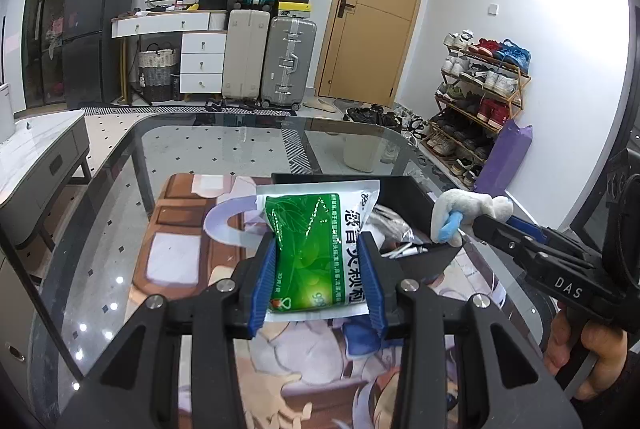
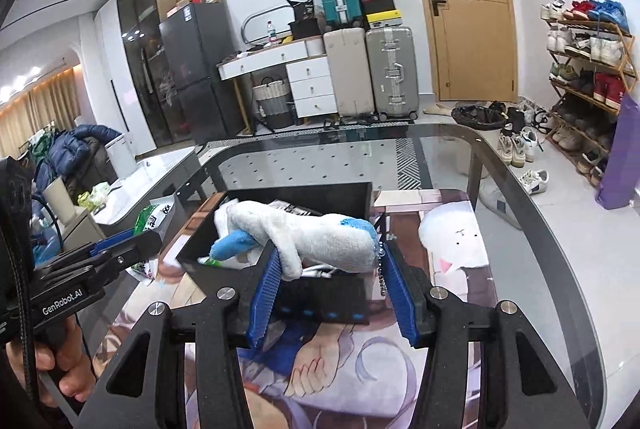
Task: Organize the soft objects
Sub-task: 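Carry the sachet and plush toy over the bin and open both tools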
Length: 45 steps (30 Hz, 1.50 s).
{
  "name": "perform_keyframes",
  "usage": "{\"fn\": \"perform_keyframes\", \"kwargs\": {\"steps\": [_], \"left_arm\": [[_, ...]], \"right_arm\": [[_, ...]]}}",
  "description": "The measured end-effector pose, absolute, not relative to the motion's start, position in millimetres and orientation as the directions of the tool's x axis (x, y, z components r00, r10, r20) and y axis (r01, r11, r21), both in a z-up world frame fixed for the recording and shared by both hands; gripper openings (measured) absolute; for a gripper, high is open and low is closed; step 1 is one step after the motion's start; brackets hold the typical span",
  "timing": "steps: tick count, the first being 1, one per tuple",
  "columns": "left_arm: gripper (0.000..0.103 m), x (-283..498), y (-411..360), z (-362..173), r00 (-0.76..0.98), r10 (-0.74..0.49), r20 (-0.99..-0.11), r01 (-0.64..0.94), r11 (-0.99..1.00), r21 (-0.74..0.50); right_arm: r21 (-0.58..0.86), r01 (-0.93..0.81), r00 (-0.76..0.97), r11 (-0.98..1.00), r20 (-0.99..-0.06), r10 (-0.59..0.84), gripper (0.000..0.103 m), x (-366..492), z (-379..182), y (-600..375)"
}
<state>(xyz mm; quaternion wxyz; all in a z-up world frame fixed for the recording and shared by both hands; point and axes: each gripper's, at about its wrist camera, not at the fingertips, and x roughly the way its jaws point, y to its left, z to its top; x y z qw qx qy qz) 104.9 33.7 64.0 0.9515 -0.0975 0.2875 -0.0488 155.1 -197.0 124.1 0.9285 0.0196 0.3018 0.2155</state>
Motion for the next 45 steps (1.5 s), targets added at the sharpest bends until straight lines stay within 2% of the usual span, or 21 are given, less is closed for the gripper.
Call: {"fn": "perform_keyframes", "kwargs": {"steps": [12, 27, 43, 45], "left_arm": [[0.039, 142, 28, 53, 0.81, -0.156, -0.565, 0.038, 0.976, -0.215], [0.039, 174, 11, 43, 0.79, -0.177, -0.588, 0.073, 0.978, -0.197], [0.039, 180, 4, 35, 0.779, -0.17, -0.604, 0.09, 0.983, -0.16], [0.039, 181, 3, 36, 0.778, -0.168, -0.605, 0.09, 0.983, -0.158]], "right_arm": [[0.14, -0.352, 0.738, 0.925, -0.566, 0.367, 0.051, 191, 116, -179], [-0.022, -0.315, 0.793, 0.949, -0.556, 0.25, 0.051, 220, 99, -149], [-0.092, -0.362, 0.776, 0.927, -0.581, 0.246, 0.051, 223, 75, -132], [-0.091, -0.37, 0.766, 0.925, -0.592, 0.248, 0.054, 224, 75, -132]]}}
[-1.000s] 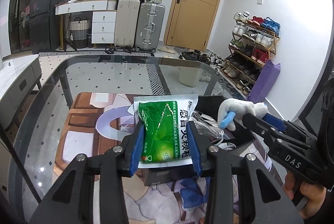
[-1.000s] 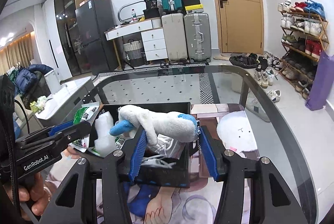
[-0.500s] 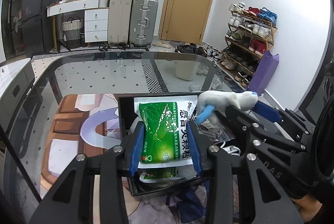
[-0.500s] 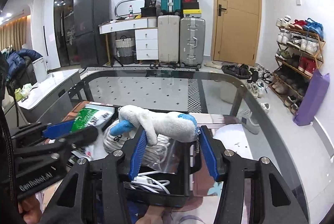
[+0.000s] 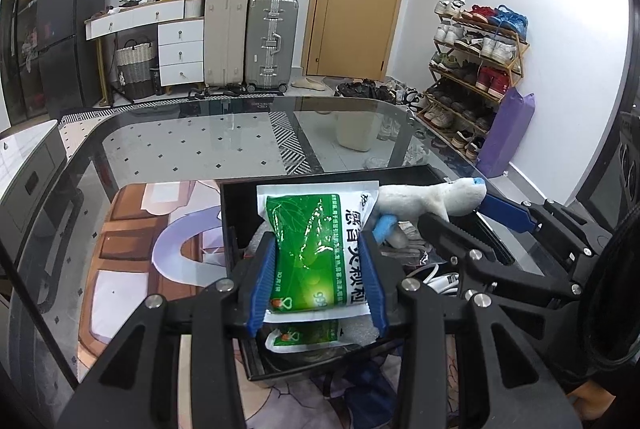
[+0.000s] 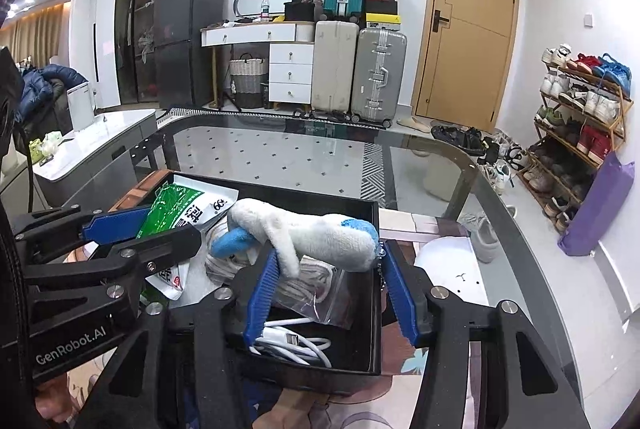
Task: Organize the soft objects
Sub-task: 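Carry the sachet and plush toy over the bin and open both tools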
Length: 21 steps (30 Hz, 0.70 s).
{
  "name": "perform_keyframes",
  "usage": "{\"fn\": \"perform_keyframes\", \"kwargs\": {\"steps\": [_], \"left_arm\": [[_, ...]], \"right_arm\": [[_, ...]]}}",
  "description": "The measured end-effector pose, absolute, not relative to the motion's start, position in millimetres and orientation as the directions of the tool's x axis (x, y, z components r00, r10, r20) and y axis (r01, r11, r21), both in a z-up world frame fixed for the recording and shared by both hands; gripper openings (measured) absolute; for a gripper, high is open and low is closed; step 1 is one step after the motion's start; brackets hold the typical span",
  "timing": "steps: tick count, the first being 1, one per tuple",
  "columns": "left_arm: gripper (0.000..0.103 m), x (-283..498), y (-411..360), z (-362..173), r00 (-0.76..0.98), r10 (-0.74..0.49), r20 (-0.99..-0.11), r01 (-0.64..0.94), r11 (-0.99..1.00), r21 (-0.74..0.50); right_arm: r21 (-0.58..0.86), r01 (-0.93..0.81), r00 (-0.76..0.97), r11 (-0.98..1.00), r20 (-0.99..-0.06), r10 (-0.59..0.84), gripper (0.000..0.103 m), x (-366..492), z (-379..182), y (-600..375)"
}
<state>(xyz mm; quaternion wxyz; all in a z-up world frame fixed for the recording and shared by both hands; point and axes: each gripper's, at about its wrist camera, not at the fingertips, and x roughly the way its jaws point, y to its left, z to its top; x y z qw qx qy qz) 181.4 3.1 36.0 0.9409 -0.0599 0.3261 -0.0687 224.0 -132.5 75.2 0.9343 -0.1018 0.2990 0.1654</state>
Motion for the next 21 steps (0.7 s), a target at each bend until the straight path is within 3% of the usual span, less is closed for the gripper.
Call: {"fn": "perform_keyframes", "kwargs": {"steps": [4, 7, 12, 14, 17, 20, 21], "left_arm": [[0.041, 181, 2, 36, 0.783, -0.154, -0.603, 0.085, 0.986, -0.142], [0.042, 181, 2, 36, 0.781, -0.15, -0.607, 0.077, 0.987, -0.144], [0.044, 180, 3, 35, 0.772, -0.163, -0.614, 0.083, 0.984, -0.156], [0.048, 178, 3, 35, 0.771, -0.169, -0.614, 0.09, 0.983, -0.157], [0.063, 171, 3, 37, 0.774, -0.171, -0.61, 0.095, 0.983, -0.154], [0.07, 162, 2, 40, 0.781, -0.178, -0.598, 0.1, 0.982, -0.162], [0.076, 157, 2, 41, 0.786, -0.187, -0.589, 0.109, 0.98, -0.166]], "right_arm": [[-0.068, -0.37, 0.757, 0.926, -0.6, 0.258, 0.055, 221, 71, -137], [-0.064, -0.366, 0.762, 0.928, -0.594, 0.259, 0.061, 215, 70, -142], [-0.037, -0.38, 0.769, 0.924, -0.568, 0.293, 0.087, 201, 71, -158], [-0.035, -0.38, 0.775, 0.924, -0.558, 0.297, 0.089, 195, 72, -164], [-0.018, -0.37, 0.781, 0.929, -0.547, 0.301, 0.099, 188, 73, -174], [-0.003, -0.364, 0.778, 0.932, -0.551, 0.302, 0.101, 182, 71, -180], [-0.001, -0.362, 0.777, 0.932, -0.552, 0.302, 0.101, 179, 71, -182]]}}
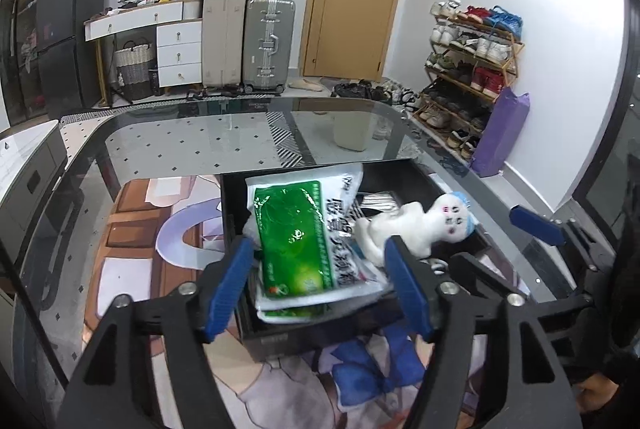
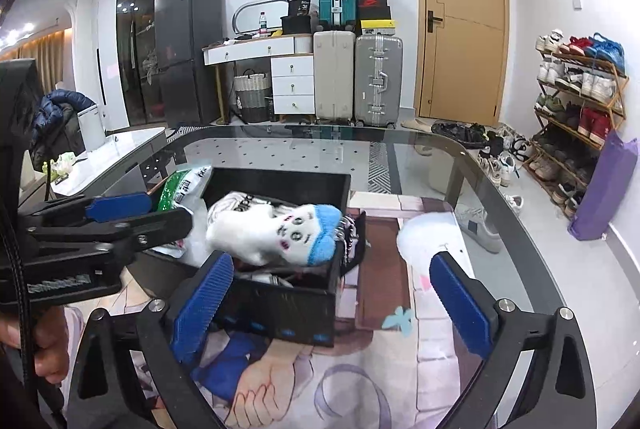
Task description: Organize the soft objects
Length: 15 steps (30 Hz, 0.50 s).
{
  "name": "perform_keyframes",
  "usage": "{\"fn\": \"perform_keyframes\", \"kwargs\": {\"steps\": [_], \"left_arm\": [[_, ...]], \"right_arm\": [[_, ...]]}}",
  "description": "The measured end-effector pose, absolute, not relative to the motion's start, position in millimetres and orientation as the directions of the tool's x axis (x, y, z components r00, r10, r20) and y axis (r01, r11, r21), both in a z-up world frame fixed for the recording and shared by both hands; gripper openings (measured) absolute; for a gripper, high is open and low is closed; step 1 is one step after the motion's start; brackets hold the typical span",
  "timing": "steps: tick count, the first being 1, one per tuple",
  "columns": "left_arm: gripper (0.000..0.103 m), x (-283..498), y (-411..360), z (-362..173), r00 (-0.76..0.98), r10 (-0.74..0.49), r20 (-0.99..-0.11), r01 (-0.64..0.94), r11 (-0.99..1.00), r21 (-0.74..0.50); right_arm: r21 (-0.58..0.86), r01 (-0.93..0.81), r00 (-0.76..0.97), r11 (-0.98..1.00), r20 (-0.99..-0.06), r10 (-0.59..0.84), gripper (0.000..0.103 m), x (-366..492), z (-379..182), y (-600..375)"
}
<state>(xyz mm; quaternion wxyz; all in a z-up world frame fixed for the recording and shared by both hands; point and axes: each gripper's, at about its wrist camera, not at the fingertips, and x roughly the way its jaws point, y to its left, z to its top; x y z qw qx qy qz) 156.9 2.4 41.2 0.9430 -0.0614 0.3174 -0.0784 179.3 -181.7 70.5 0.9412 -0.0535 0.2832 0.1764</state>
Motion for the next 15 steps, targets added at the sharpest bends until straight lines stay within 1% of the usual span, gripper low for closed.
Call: {"fn": "perform_keyframes", "kwargs": {"steps": [2, 4, 5, 6, 7, 15], "left_arm": [[0.083, 148, 2, 45, 0.799, -0.18, -0.574, 0.108, 0.982, -0.157], [0.093, 140, 2, 47, 0.813, -0.143, -0.565, 0.084, 0.988, -0.129], [0.095, 135, 3, 48, 0.821, -0.139, -0.554, 0.081, 0.989, -0.127], [0.1, 131, 4, 48, 0.826, -0.138, -0.547, 0.08, 0.988, -0.129], [0.103, 126, 6, 48, 0.832, -0.134, -0.539, 0.076, 0.989, -0.129], [0.103, 109, 23, 37, 0.848, -0.055, -0.526, -0.009, 0.993, -0.119]], "right_arm": [[0.009, -0.366, 0.776, 0.931, -0.549, 0.31, 0.101, 175, 69, -184], [0.026, -0.376, 0.774, 0.926, -0.541, 0.33, 0.102, 170, 68, -187], [0.038, -0.383, 0.773, 0.923, -0.533, 0.343, 0.102, 166, 69, -189], [0.043, -0.385, 0.776, 0.922, -0.526, 0.349, 0.102, 163, 70, -190], [0.044, -0.387, 0.778, 0.921, -0.52, 0.352, 0.102, 162, 72, -189], [0.031, -0.459, 0.773, 0.888, -0.479, 0.416, 0.102, 153, 82, -183]]}}
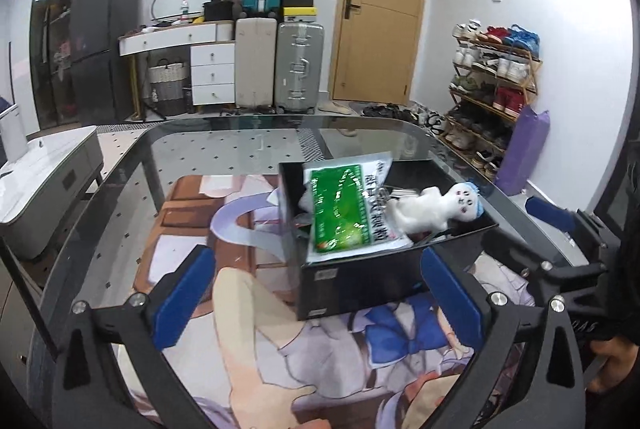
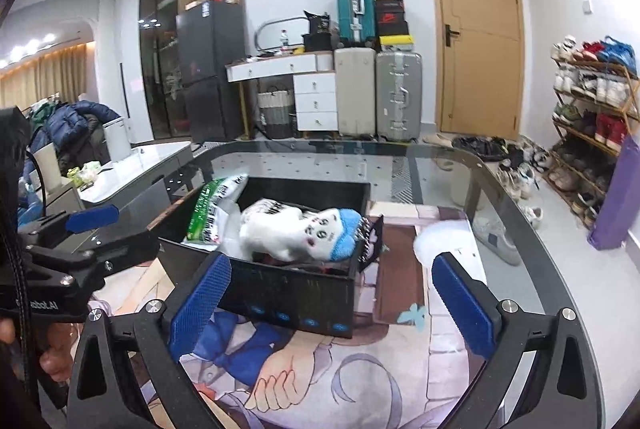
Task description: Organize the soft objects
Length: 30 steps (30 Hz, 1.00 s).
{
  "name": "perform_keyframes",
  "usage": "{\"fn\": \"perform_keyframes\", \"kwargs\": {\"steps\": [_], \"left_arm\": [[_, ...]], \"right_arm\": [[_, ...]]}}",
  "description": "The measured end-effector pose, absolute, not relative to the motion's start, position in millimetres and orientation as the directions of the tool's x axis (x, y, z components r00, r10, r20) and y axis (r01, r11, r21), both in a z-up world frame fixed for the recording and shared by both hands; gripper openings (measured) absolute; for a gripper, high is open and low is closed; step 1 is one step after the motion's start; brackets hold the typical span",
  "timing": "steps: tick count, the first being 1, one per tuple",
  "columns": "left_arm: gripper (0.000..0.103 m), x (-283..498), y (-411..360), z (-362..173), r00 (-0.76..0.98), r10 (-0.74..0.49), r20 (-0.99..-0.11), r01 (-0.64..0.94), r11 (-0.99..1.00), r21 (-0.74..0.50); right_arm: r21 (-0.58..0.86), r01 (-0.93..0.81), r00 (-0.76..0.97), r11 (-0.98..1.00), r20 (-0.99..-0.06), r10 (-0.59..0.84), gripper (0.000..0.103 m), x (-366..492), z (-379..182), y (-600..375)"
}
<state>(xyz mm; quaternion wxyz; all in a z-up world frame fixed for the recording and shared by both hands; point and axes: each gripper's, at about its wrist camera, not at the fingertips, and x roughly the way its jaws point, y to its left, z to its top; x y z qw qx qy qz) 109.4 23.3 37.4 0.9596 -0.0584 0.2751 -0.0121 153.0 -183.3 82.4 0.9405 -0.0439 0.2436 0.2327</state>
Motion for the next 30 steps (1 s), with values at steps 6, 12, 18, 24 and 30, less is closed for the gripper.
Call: {"fn": "perform_keyframes", "kwargs": {"steps": [6, 12, 18, 24, 30], "left_arm": [[0.103, 109, 29, 32, 0.857, -0.019, -0.514, -0.055, 0.99, -0.127], [0.103, 107, 24, 27, 0.864, -0.012, -0.504, -0.046, 0.994, -0.103], [0.103, 107, 21, 21, 0.855, -0.015, -0.518, -0.04, 0.995, -0.095], [0.103, 108, 22, 15, 0.841, -0.003, -0.541, -0.058, 0.994, -0.096], [0.103, 106, 28, 15, 0.844, -0.009, -0.536, -0.066, 0.99, -0.122]], "right_arm": [[0.021, -0.479, 0.766, 0.878, -0.479, 0.43, 0.102, 152, 82, -178], [0.017, -0.492, 0.774, 0.87, -0.449, 0.447, 0.102, 146, 85, -180], [0.051, -0.48, 0.781, 0.876, -0.429, 0.453, 0.102, 144, 87, -189], [0.065, -0.465, 0.775, 0.883, -0.452, 0.442, 0.102, 150, 86, -190], [0.063, -0.459, 0.781, 0.886, -0.447, 0.436, 0.102, 150, 86, -189]]}}
